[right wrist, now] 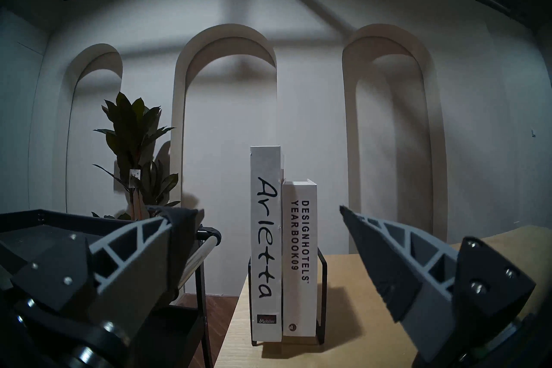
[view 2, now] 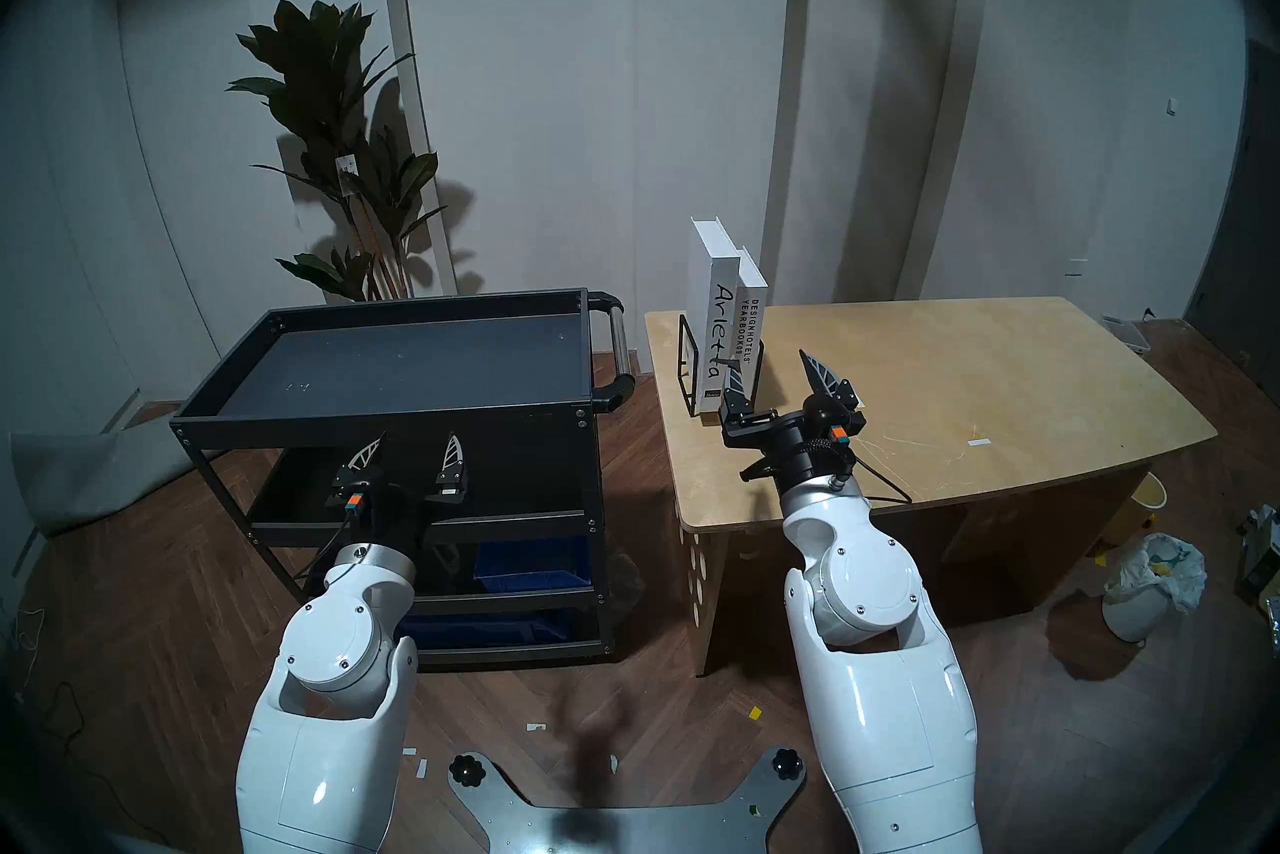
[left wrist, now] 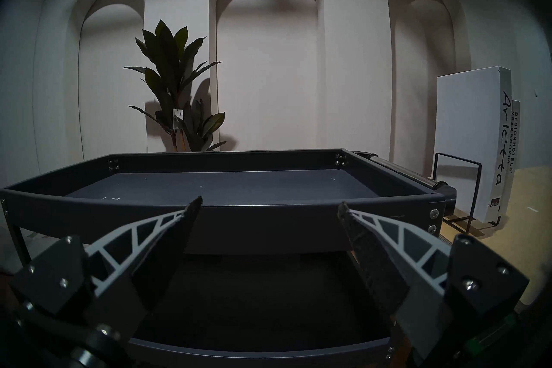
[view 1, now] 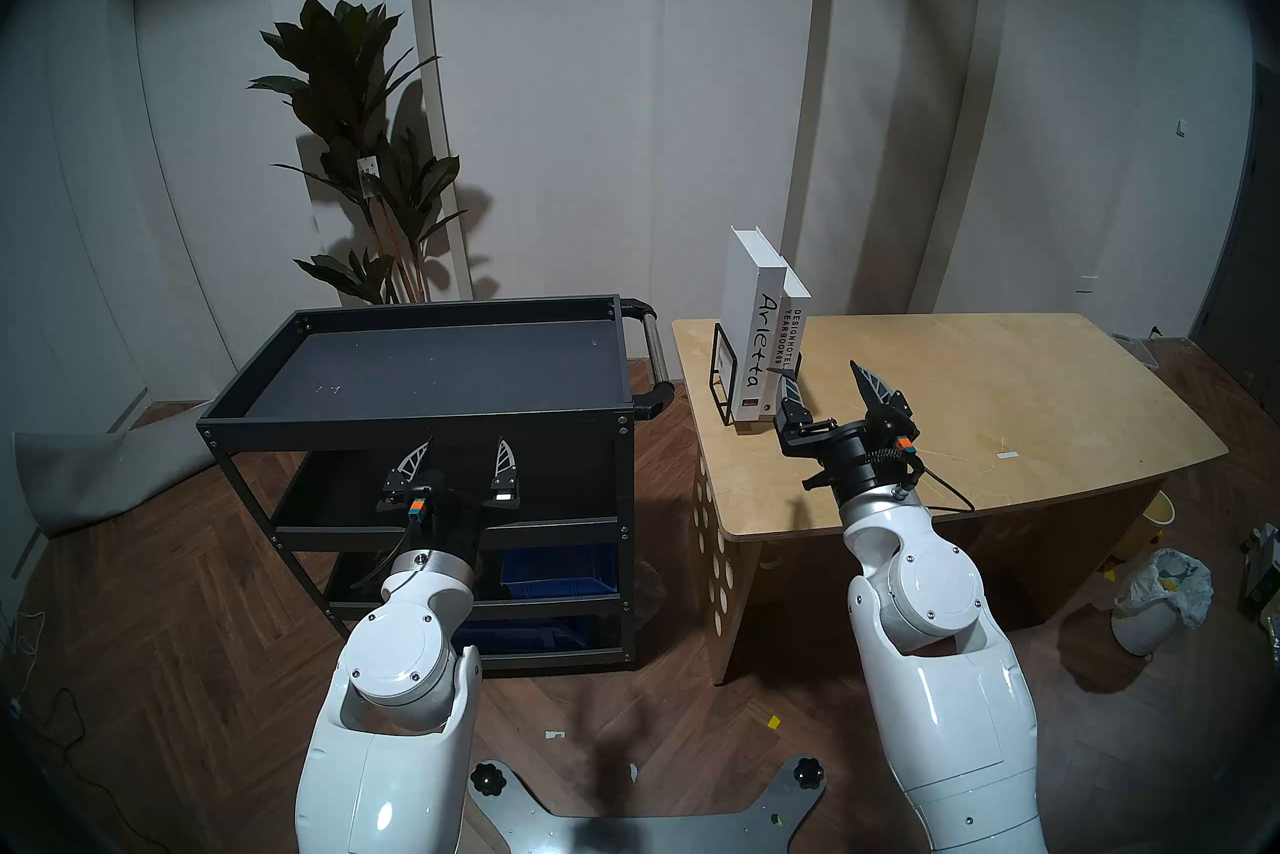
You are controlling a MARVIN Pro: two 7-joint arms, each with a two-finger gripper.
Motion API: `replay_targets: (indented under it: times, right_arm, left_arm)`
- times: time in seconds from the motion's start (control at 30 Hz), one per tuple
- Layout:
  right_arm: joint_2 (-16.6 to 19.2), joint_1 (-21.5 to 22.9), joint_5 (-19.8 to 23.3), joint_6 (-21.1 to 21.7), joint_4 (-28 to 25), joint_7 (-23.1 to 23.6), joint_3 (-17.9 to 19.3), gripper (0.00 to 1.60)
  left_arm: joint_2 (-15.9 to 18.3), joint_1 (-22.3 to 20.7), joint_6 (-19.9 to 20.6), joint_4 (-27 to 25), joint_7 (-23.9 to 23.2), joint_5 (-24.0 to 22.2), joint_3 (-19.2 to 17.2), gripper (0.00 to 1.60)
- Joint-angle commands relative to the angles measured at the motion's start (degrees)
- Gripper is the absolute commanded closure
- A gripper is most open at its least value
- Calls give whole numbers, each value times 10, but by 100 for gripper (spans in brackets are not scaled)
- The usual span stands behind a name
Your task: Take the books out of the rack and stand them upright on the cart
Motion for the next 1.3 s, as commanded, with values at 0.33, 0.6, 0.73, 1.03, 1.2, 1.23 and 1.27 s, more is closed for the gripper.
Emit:
replay_targets:
  times: [0.33, 0.6, 0.73, 1.03, 1.2, 1.23, 1.27]
  right_arm:
    - [-41, 119, -27, 83, 16, -58, -23, 0]
    - [-57, 163, -31, 103, 61, -76, -26, 0]
    - [-55, 187, -31, 107, 80, -73, -30, 0]
    - [-61, 237, -30, 106, 124, -73, -38, 0]
    - [-57, 265, -35, 102, 152, -74, -41, 0]
    - [-56, 269, -35, 100, 155, -73, -41, 0]
    - [-57, 273, -36, 99, 159, -73, -41, 0]
  left_arm:
    - [-3, -9, 0, -11, 10, 6, 1, 0]
    - [-3, -7, 1, -12, 14, 9, 2, 0]
    - [-2, -7, 1, -12, 15, 10, 3, 0]
    - [-3, -6, 1, -12, 18, 13, 5, 0]
    - [-4, -6, 2, -11, 20, 14, 5, 0]
    - [-5, -6, 2, -11, 21, 14, 5, 0]
    - [-5, -6, 2, -11, 21, 15, 5, 0]
